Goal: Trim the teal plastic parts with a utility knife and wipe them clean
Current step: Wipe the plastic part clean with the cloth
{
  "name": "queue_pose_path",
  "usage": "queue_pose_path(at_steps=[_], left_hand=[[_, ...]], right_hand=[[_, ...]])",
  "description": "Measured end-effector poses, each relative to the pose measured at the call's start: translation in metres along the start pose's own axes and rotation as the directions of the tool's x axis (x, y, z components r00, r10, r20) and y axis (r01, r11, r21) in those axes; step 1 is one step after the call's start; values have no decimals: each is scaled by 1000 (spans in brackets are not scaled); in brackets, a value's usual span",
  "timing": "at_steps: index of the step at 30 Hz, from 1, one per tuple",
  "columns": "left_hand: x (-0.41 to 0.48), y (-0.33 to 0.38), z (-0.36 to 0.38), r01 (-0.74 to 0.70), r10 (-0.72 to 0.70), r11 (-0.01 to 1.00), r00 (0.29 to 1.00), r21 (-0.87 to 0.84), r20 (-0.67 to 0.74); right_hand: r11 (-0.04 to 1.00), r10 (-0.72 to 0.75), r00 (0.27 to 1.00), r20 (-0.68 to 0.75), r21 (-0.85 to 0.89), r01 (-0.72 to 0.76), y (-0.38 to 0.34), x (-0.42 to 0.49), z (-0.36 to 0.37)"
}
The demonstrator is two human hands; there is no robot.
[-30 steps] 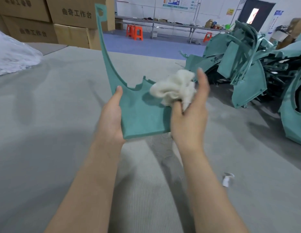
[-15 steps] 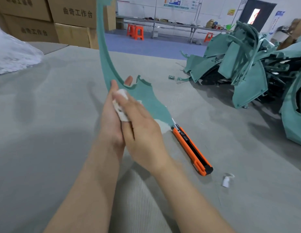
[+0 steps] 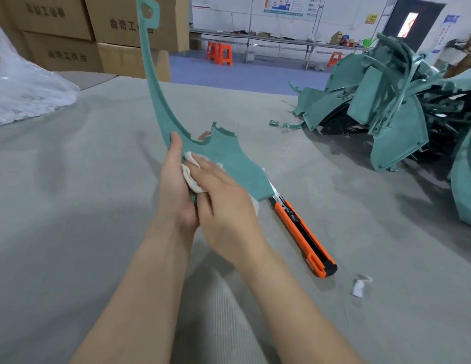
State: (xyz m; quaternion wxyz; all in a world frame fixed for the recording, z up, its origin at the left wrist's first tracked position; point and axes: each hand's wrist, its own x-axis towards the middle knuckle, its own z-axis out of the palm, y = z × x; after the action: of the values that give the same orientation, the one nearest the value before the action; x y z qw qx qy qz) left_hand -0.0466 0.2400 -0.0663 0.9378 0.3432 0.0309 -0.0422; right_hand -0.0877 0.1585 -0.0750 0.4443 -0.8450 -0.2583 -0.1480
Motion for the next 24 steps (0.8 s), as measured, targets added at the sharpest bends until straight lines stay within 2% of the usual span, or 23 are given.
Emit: queue_pose_path(at_steps=[2,5,9,14,17,21,24], left_hand=[[0,-2,-1,-3,4,1000,999,-13,53],[-1,-10,5,57,-51,998,987,-33,154],[-2,-8,6,56,-47,997,984,-44,174],[-7,-5,8,38,-45,998,988,47,146],[-7,-6,13,55,-62,997,991,61,120],[-8,-8,18,55,-60,997,992,53,112],[-8,-13,22,91,-97,994,989,63,110]], right_hand=[[1000,-24,1000,-1,-6,24,6,3,-11],[998,-24,991,-129,-58,17,18,8,-24],[997,-38,971,-236,-79,20,22,8,-21],[972,186,929,-321,-76,-221,49,9,-44],[959,230,886,-402,-64,-277,51,7,-48],[992,104,828,-550,3,-122,32,6,-47],[999,-13,899,-438,36,31,11,4,-32]])
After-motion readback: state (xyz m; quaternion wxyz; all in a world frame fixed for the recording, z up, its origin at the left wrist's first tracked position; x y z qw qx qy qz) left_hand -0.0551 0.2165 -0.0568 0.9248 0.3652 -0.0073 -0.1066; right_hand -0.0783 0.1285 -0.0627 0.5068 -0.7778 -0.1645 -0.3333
